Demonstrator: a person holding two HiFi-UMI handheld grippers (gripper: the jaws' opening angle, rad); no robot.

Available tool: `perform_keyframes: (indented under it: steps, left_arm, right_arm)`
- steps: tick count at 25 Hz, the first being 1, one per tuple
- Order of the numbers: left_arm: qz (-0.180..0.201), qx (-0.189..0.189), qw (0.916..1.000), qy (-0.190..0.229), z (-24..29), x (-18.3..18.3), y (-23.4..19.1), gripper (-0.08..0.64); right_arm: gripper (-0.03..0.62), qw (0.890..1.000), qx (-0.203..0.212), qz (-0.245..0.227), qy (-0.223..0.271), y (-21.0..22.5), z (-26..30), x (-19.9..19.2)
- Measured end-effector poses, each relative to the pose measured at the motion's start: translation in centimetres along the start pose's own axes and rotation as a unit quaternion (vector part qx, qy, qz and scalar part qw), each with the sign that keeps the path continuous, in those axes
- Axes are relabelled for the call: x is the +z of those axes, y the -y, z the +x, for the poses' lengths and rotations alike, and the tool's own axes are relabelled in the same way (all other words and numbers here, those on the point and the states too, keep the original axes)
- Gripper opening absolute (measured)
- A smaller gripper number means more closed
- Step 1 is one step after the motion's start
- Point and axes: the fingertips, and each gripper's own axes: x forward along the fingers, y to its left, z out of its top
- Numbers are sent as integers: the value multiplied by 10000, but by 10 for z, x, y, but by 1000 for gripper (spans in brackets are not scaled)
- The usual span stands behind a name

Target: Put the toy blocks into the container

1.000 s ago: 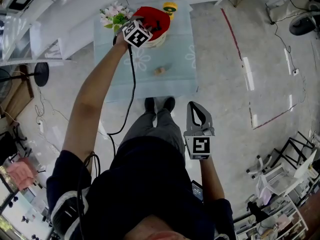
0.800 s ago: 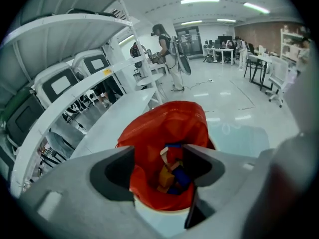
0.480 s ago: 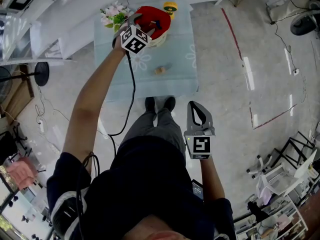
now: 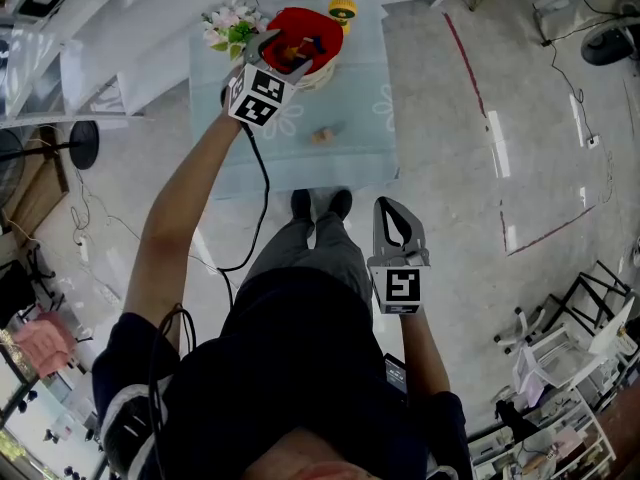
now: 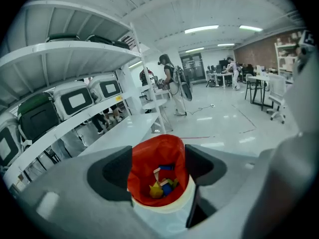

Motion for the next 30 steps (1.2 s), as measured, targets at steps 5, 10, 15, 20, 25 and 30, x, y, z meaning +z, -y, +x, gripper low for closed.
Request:
perform_keyframes:
  steps: [5,10,15,20,25,30]
  left_arm:
    - [-157,-125,9993,308,-23,10,24,342]
    - [-185,-402,9983,377,-36,4,60,342]
    - [-245,-647,9972,299,-39,-13,94,342]
    - [-287,-807,9961,193,-38,-39,125,344]
    - [-347,-901,9953,68,-32,-66,150,344]
    - [-247,-1080,9936,-228,-20,-101,177,342]
  right_arm:
    - [-3,9999,-52,88,-35,1,-3,-6]
    - [-3,10000,-43,38,-40,-1,-3,-5]
    - [-3,9999,-74,56,-37,2,-7,-8]
    - [-3,9999,-88,50,-109,1,-9,-14]
    - [-3,9998,-115,147,-36,2,-10,-14]
    - [-3,9998,-62,61,-198,1,-12,-22]
